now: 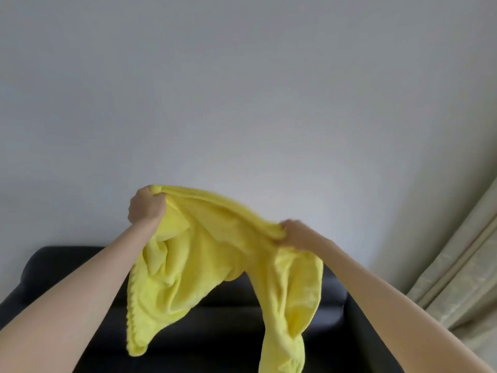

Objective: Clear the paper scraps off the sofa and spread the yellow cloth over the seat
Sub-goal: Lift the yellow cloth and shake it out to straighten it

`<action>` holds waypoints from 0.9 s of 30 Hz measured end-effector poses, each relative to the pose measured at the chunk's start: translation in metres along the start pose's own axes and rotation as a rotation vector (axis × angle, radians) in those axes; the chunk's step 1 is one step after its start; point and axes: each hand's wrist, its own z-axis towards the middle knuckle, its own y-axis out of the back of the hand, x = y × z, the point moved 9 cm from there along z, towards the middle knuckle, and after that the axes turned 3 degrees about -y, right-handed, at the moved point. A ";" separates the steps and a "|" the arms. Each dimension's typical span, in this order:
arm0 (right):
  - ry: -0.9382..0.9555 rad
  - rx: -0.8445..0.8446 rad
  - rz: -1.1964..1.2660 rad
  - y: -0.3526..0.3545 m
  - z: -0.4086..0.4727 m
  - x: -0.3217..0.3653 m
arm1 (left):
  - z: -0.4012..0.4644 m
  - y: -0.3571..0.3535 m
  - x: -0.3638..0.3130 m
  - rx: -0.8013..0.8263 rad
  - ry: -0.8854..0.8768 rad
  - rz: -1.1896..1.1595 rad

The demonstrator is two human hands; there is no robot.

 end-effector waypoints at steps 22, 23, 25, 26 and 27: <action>0.077 0.201 0.188 -0.068 -0.025 0.024 | -0.142 -0.143 -0.058 0.739 -0.618 0.178; 0.059 0.233 0.219 -0.077 -0.030 0.016 | -0.142 -0.139 -0.064 0.729 -0.654 0.186; 0.023 0.280 0.253 -0.099 -0.042 0.001 | -0.146 -0.134 -0.078 0.752 -0.737 0.199; -0.003 0.301 0.254 -0.111 -0.047 -0.006 | -0.149 -0.130 -0.085 0.764 -0.769 0.194; -0.030 0.324 0.257 -0.123 -0.053 -0.011 | -0.148 -0.126 -0.092 0.763 -0.784 0.173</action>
